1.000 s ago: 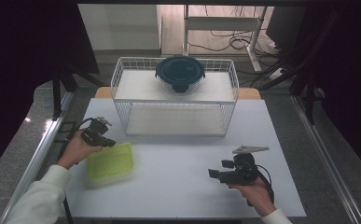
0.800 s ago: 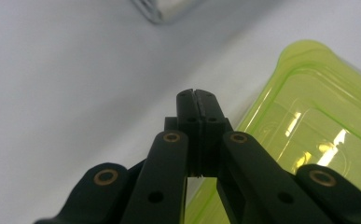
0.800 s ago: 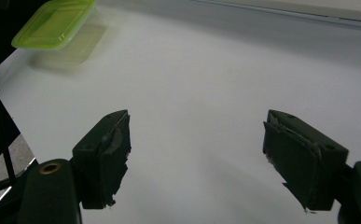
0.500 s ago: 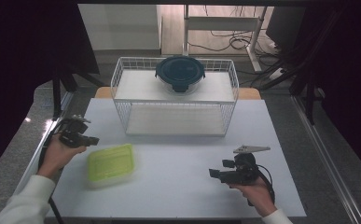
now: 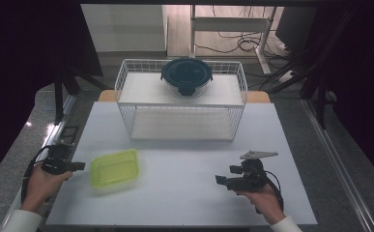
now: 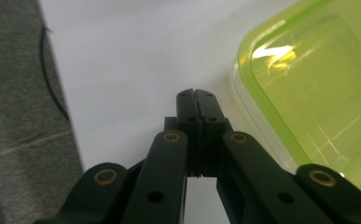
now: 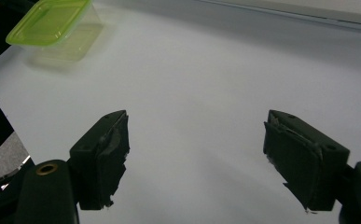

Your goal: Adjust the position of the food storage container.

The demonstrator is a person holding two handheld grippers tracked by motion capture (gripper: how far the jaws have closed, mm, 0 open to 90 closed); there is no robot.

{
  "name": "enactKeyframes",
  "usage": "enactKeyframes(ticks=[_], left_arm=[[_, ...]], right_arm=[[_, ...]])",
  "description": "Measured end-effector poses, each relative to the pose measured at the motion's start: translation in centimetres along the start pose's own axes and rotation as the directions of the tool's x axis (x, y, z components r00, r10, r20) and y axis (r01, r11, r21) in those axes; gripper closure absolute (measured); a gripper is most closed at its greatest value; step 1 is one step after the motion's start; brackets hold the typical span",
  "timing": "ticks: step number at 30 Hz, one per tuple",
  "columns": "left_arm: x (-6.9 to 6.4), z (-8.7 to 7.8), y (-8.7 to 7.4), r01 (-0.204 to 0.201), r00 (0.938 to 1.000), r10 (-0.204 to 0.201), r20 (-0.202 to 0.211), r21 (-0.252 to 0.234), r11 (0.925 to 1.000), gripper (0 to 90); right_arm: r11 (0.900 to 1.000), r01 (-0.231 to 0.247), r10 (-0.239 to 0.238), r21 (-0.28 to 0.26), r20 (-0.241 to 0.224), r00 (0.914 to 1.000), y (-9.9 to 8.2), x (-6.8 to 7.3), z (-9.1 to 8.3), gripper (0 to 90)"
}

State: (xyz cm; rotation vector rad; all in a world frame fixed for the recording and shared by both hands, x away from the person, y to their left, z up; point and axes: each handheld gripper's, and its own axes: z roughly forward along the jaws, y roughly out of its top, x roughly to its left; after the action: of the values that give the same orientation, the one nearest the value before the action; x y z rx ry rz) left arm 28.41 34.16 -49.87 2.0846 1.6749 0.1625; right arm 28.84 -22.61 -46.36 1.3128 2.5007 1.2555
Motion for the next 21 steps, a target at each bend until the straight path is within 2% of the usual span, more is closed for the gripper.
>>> enactKeyframes(ticks=[3,8,17,21], left_arm=[[-0.5,0.4,0.1,-0.009,0.9997,0.009,0.022,0.006,0.9999,90.0],[-1.3,1.0,0.5,-0.031,0.999,0.03,0.034,0.026,0.9992,90.0],[-3.2,2.1,1.6,-0.05,0.996,0.048,0.075,0.02,0.9986,90.0],[-4.4,2.8,2.2,-0.088,0.9923,0.084,0.091,0.034,0.9956,90.0]], right_arm=[[1.0,-0.002,0.002,0.001,0.0,1.0,0.0,0.0,0.1,22.2],[1.0,-0.004,0.004,0.0,0.0,1.0,0.0,0.0,0.0,22.1],[1.0,-0.005,0.005,0.001,0.004,1.0,0.0,0.0,-0.1,22.2],[1.0,-0.008,0.008,0.001,0.0,1.0,0.0,0.1,-0.2,22.1]])
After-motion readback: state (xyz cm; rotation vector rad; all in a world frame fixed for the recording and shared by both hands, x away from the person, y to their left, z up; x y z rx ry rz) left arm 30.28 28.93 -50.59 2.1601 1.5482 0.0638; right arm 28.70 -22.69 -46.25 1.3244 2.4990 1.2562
